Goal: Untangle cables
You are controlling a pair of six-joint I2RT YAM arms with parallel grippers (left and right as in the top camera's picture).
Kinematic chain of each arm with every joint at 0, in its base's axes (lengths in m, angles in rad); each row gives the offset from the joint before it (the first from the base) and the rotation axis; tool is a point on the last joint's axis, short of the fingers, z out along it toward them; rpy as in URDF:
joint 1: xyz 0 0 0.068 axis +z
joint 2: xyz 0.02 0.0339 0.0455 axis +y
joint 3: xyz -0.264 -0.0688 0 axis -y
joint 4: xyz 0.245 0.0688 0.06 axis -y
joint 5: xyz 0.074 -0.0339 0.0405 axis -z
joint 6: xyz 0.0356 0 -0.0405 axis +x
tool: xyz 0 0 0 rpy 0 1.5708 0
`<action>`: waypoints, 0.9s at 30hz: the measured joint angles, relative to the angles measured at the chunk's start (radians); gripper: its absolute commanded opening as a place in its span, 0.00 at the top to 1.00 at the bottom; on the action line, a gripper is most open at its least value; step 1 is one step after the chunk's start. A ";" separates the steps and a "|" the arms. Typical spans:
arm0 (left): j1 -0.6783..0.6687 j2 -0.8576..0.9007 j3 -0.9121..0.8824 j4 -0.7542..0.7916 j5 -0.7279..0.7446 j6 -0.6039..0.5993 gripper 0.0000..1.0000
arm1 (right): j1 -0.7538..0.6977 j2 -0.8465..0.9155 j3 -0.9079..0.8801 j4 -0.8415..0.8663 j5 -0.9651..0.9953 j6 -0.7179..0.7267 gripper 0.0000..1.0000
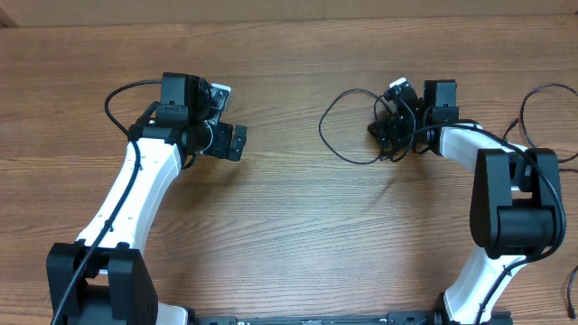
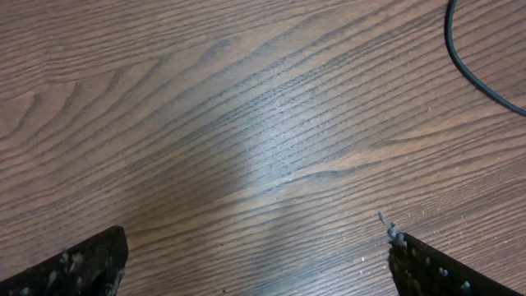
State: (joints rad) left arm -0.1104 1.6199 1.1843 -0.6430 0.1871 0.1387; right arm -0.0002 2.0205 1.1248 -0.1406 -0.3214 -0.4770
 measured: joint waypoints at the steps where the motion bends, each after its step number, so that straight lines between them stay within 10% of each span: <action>1: 0.000 0.000 0.000 0.000 0.000 0.000 0.00 | 0.000 0.000 0.000 0.001 0.001 0.000 0.10; 27: 0.000 0.000 0.000 0.000 0.000 0.000 0.00 | -0.045 0.004 0.001 0.015 0.060 0.002 0.13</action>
State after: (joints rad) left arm -0.1104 1.6199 1.1843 -0.6434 0.1871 0.1387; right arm -0.0452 2.0247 1.1255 -0.1257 -0.2611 -0.4755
